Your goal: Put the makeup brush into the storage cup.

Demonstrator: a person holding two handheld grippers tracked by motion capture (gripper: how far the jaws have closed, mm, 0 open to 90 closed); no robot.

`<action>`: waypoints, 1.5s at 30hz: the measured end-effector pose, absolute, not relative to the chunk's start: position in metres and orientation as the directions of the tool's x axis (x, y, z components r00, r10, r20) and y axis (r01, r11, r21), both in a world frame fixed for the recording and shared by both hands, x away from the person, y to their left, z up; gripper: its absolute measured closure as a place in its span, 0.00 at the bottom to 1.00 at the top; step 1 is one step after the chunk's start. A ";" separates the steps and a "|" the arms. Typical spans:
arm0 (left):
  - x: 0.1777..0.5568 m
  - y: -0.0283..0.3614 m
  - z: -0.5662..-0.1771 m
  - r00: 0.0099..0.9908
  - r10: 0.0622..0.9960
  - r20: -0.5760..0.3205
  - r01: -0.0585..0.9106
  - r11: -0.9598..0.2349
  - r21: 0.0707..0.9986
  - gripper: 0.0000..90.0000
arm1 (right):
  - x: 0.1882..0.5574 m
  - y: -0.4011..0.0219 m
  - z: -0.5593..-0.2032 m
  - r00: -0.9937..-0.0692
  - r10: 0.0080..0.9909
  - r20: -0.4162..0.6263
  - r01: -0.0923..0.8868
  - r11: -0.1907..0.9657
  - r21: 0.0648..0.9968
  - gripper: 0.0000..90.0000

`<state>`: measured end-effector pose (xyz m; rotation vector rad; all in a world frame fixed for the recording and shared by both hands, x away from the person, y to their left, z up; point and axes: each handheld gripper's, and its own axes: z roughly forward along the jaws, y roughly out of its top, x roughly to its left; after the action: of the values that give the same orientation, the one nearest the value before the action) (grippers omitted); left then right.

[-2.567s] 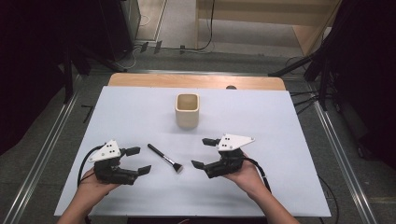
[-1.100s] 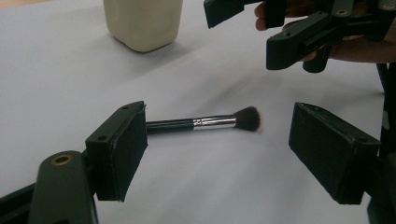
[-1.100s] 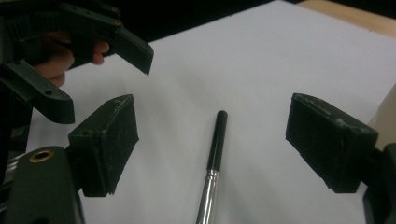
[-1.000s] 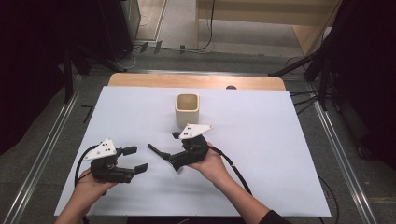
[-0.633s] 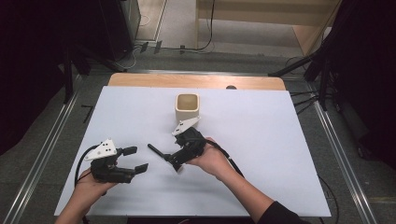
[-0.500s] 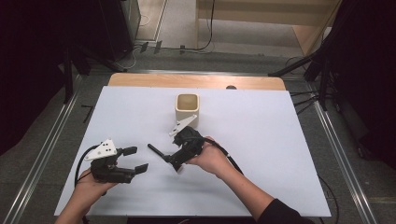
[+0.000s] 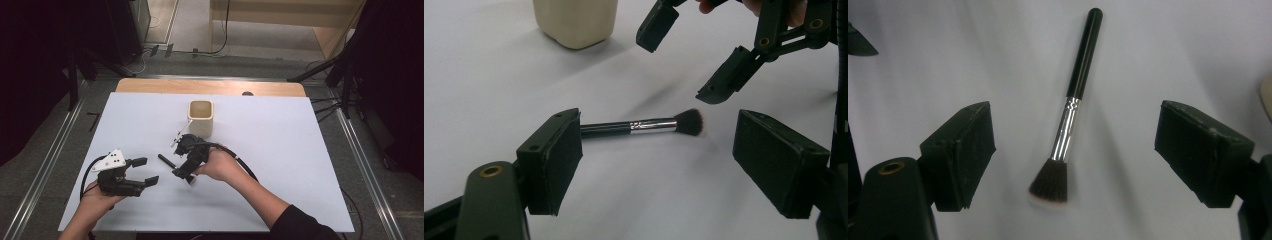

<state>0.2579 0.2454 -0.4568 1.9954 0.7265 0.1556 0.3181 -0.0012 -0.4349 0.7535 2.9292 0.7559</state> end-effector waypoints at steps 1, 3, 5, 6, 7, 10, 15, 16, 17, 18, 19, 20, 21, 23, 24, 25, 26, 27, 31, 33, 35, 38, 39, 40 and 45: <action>0.258 0.245 -0.457 0.814 0.551 -0.185 0.427 -0.351 0.833 0.23 | 0.318 0.000 -0.434 -0.882 0.461 0.096 0.451 0.767 0.457 0.21; 0.258 0.245 -0.457 0.814 0.551 -0.185 0.427 -0.352 0.833 0.23 | 0.318 0.004 -0.434 -0.883 0.461 0.083 0.447 0.775 0.447 0.22; 0.258 0.246 -0.457 0.814 0.552 -0.184 0.427 -0.352 0.833 0.23 | 0.318 0.007 -0.435 -0.885 0.459 0.076 0.445 0.788 0.425 0.24; 0.258 0.246 -0.457 0.814 0.552 -0.184 0.427 -0.352 0.833 0.23 | 0.318 0.007 -0.435 -0.885 0.459 0.076 0.445 0.788 0.425 0.24; 0.258 0.246 -0.457 0.813 0.552 -0.186 0.428 -0.349 0.834 0.23 | 0.317 0.011 -0.437 -0.884 0.462 0.065 0.446 0.796 0.410 0.24; 0.258 0.246 -0.457 0.813 0.552 -0.187 0.429 -0.349 0.834 0.23 | 0.317 0.013 -0.440 -0.874 0.481 0.069 0.466 0.789 0.400 0.24; 0.258 0.245 -0.457 0.814 0.550 -0.185 0.426 -0.351 0.834 0.23 | 0.318 0.015 -0.441 -0.866 0.497 0.061 0.477 0.782 0.401 0.25; 0.258 0.245 -0.457 0.814 0.550 -0.185 0.427 -0.350 0.834 0.23 | 0.318 0.015 -0.443 -0.862 0.503 0.068 0.486 0.778 0.398 0.25; 0.258 0.245 -0.457 0.814 0.550 -0.188 0.429 -0.349 0.833 0.23 | 0.318 0.015 -0.445 -0.861 0.504 0.067 0.487 0.780 0.393 0.26; 0.257 0.245 -0.457 0.813 0.550 -0.188 0.428 -0.348 0.834 0.23 | 0.318 0.015 -0.446 -0.861 0.503 0.070 0.488 0.782 0.387 0.26; 0.258 0.246 -0.457 0.814 0.550 -0.186 0.427 -0.351 0.833 0.23 | 0.318 0.015 -0.448 -0.861 0.504 0.070 0.490 0.783 0.383 0.26; 0.258 0.246 -0.457 0.814 0.550 -0.186 0.427 -0.351 0.833 0.23 | 0.318 0.015 -0.449 -0.860 0.506 0.065 0.491 0.785 0.378 0.26; 0.258 0.245 -0.457 0.815 0.549 -0.186 0.427 -0.351 0.833 0.23 | 0.318 0.015 -0.451 -0.860 0.506 0.063 0.490 0.786 0.378 0.26; 0.258 0.245 -0.457 0.814 0.548 -0.190 0.430 -0.350 0.832 0.23 | 0.318 0.015 -0.453 -0.856 0.513 0.071 0.500 0.782 0.372 0.27; 0.258 0.245 -0.457 0.814 0.548 -0.190 0.430 -0.350 0.832 0.23 | 0.318 0.015 -0.453 -0.856 0.513 0.071 0.500 0.782 0.372 0.27; 0.258 0.245 -0.457 0.814 0.548 -0.191 0.431 -0.349 0.832 0.23 | 0.318 0.016 -0.455 -0.859 0.508 0.062 0.493 0.788 0.368 0.27; 0.258 0.245 -0.457 0.814 0.548 -0.191 0.431 -0.349 0.832 0.23 | 0.318 0.016 -0.455 -0.859 0.508 0.062 0.493 0.788 0.368 0.27; 0.258 0.245 -0.457 0.814 0.548 -0.192 0.431 -0.348 0.832 0.23 | 0.318 0.017 -0.457 -0.858 0.510 0.063 0.496 0.789 0.363 0.27; 0.258 0.246 -0.457 0.814 0.548 -0.192 0.431 -0.349 0.832 0.23 | 0.317 0.019 -0.460 -0.852 0.519 0.065 0.506 0.787 0.353 0.29; 0.258 0.246 -0.457 0.814 0.548 -0.192 0.431 -0.348 0.832 0.23 | 0.317 0.020 -0.463 -0.850 0.521 0.075 0.512 0.784 0.351 0.29; 0.258 0.246 -0.457 0.814 0.547 -0.193 0.431 -0.348 0.833 0.23 | 0.317 0.020 -0.465 -0.850 0.521 0.077 0.513 0.785 0.348 0.29; 0.258 0.246 -0.457 0.814 0.548 -0.193 0.432 -0.349 0.832 0.23 | 0.316 0.021 -0.468 -0.849 0.523 0.079 0.515 0.782 0.351 0.29; 0.258 0.246 -0.457 0.814 0.548 -0.192 0.432 -0.350 0.831 0.23 | 0.316 0.022 -0.470 -0.849 0.522 0.079 0.515 0.784 0.346 0.29; 0.258 0.246 -0.457 0.814 0.548 -0.192 0.432 -0.350 0.831 0.23 | 0.316 0.022 -0.471 -0.847 0.525 0.082 0.519 0.783 0.343 0.30; 0.258 0.245 -0.457 0.814 0.546 -0.195 0.434 -0.350 0.830 0.23 | 0.316 0.024 -0.477 -0.852 0.518 0.079 0.512 0.791 0.335 0.34</action>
<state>0.2579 0.2455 -0.4574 1.9947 0.7279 0.1412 0.3163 0.0238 -0.4766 0.8501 2.9566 0.5457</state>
